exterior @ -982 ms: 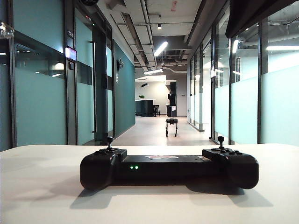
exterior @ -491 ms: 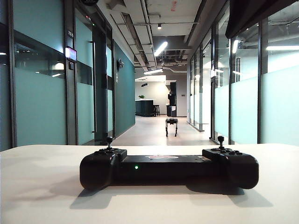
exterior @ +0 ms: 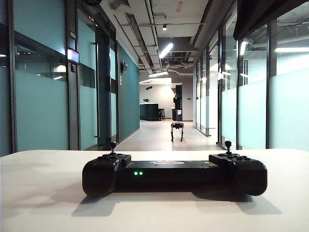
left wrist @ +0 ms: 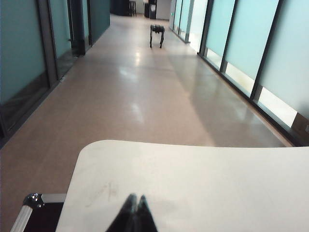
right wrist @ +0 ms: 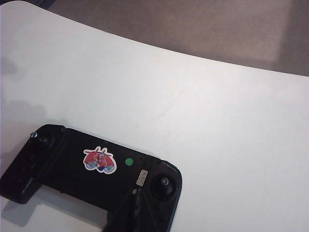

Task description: Push the left joystick on the remote control sitting on the white table forward to make the robot dog walk in a straight line until it approaches the door.

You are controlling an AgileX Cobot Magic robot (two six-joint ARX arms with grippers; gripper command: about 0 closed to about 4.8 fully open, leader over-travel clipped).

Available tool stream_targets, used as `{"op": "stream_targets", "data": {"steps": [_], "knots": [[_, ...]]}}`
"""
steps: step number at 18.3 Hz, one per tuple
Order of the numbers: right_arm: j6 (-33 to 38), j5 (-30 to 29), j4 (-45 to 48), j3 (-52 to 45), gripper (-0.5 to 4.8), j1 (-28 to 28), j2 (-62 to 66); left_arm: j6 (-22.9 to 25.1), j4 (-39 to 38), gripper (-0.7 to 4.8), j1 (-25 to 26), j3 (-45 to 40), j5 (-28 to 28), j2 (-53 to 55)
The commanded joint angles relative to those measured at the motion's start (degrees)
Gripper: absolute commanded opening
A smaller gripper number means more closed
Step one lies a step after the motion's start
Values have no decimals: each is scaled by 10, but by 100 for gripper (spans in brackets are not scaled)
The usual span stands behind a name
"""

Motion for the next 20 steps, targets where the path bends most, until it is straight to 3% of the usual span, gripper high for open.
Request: {"op": "stream_targets", "data": {"steps": [1,11,14,18,20], "knots": [[0,3,8,3,-1,0,-1,0,5,-5,0,2,0,0],[0,4,13,-1,-1,0,-2,0,5,-5,0,2,0,0],[-4,29,73,-48,-1,-30,-50,0,5,-5,0,2,0,0],[-174,-3,240,-169,-1,-96,-159,0,5,-5,0,2,0,0],[-195,-61,303,-234,-1,-139,-215,0,5,-5,0,1,0,0]]}}
